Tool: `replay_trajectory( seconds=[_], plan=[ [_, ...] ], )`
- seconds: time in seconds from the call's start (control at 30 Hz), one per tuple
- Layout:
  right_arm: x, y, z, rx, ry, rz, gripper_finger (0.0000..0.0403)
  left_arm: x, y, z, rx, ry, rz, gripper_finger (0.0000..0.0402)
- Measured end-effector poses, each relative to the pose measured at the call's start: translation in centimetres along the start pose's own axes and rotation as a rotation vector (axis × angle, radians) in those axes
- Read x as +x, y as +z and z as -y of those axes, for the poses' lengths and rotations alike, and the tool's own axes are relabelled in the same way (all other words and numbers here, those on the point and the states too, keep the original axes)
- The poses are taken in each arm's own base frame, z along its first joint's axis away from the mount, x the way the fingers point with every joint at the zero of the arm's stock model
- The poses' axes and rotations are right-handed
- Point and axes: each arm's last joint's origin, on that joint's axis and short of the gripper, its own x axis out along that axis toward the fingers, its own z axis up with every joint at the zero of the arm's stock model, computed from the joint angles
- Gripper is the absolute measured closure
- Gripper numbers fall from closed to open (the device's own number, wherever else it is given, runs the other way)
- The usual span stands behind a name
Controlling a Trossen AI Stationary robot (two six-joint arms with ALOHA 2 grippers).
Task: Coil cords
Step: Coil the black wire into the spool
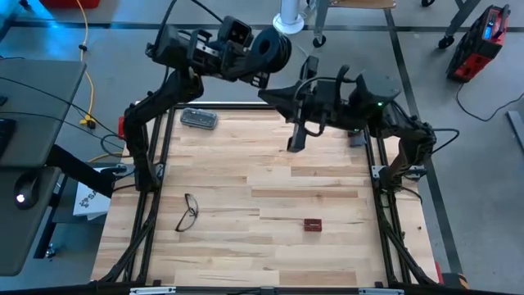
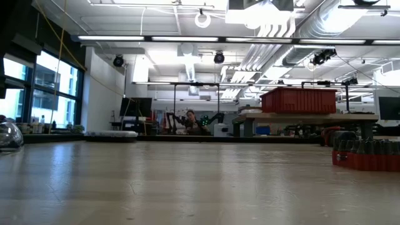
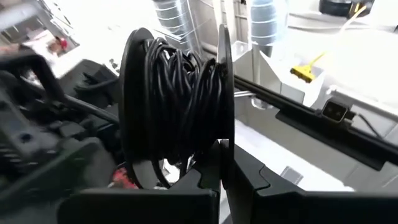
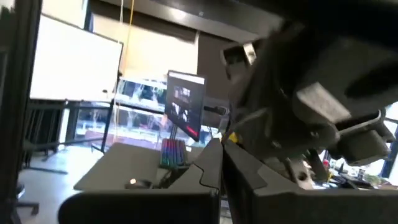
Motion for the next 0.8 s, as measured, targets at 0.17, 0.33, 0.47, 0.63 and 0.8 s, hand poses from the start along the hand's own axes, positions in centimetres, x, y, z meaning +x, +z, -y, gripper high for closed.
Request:
replay_trajectory(
  seconds=[0.17, 0.33, 0.47, 0.63, 0.8],
  plan=[
    [0.0, 0.2, -0.6, 0.035, 0.013, 0.015, 0.0403, -1.1, 1.2, -0.1, 0.065, 0.027, 0.017, 0.0399],
    [0.1, 0.1, -0.9, 0.048, 0.011, 0.004, 0.0403, -2.5, 2.6, 0.0, 0.190, 0.061, -0.007, 0.0399],
    [-0.2, 0.1, -0.8, 0.043, -0.018, -0.023, 0.0403, -3.6, 3.3, 1.0, 0.250, 0.090, -0.051, 0.0399],
    [-0.6, 0.0, -0.7, 0.031, -0.033, -0.065, 0.0403, -4.8, 3.0, 2.3, 0.272, 0.215, -0.121, 0.0399],
    [-1.2, 0.5, -0.4, 0.032, -0.034, -0.062, 0.0403, -6.0, 1.6, 2.3, 0.262, 0.405, -0.189, 0.0399]
  ],
)
